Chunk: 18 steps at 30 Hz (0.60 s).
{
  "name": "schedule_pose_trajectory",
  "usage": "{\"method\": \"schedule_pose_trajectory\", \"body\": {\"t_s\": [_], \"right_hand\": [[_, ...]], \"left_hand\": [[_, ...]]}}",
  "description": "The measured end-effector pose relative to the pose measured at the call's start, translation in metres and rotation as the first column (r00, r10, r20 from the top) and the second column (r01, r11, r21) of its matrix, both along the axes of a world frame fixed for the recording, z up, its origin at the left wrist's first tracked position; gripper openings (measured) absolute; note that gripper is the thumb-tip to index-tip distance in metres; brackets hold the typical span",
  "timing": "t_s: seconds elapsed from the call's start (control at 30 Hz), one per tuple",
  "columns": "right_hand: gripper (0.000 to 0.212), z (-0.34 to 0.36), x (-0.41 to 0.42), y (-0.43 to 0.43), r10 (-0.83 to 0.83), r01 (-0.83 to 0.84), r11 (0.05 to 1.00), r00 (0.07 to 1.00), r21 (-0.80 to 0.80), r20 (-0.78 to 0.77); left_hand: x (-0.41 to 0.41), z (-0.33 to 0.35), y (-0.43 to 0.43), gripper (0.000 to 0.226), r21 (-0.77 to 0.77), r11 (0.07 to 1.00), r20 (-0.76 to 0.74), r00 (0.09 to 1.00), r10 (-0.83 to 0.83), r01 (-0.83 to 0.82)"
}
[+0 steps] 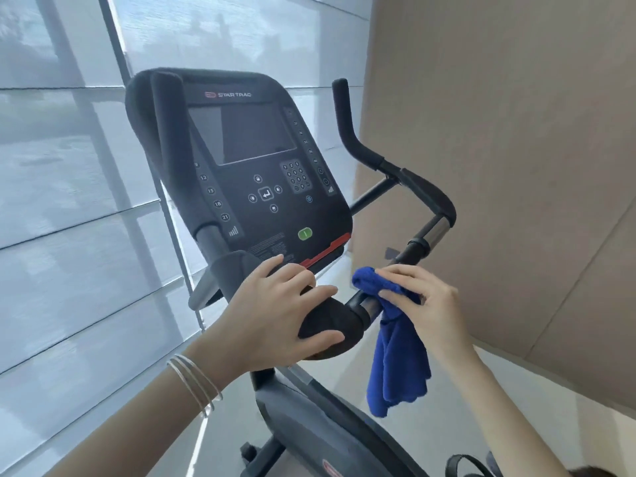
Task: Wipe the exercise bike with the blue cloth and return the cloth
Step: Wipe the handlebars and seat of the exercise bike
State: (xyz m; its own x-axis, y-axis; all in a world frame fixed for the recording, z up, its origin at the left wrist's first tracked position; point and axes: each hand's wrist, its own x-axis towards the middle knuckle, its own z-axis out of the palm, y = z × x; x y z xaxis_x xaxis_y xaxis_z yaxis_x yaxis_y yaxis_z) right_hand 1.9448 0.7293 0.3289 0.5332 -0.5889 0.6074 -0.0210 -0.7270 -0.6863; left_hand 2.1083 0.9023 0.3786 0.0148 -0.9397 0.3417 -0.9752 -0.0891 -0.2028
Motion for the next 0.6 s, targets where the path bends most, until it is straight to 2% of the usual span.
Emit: {"method": "schedule_pose_trajectory", "body": {"t_s": [0.13,0.3,0.4,0.6], "right_hand": [[0.037,0.01,0.003,0.016,-0.066,0.069,0.994,0.997,0.085,-0.045],[0.03,0.019,0.004,0.034,-0.173,0.19,0.971,0.977,0.147,-0.121],[0.031,0.022,0.009,0.052,-0.228,0.242,0.963,0.966,0.12,-0.121],[0.029,0.031,0.015,0.05,-0.294,0.308,0.951,0.927,0.025,-0.234]], "left_hand": [[0.029,0.009,0.006,0.064,0.006,0.99,-0.003,0.99,-0.144,0.144],[0.05,0.012,0.006,0.064,-0.017,0.949,0.002,0.949,-0.314,0.314],[0.054,0.011,0.002,0.066,-0.027,0.933,0.009,0.934,-0.358,0.358],[0.054,0.009,0.0,0.067,-0.063,0.923,-0.016,0.924,-0.381,0.38]]}}
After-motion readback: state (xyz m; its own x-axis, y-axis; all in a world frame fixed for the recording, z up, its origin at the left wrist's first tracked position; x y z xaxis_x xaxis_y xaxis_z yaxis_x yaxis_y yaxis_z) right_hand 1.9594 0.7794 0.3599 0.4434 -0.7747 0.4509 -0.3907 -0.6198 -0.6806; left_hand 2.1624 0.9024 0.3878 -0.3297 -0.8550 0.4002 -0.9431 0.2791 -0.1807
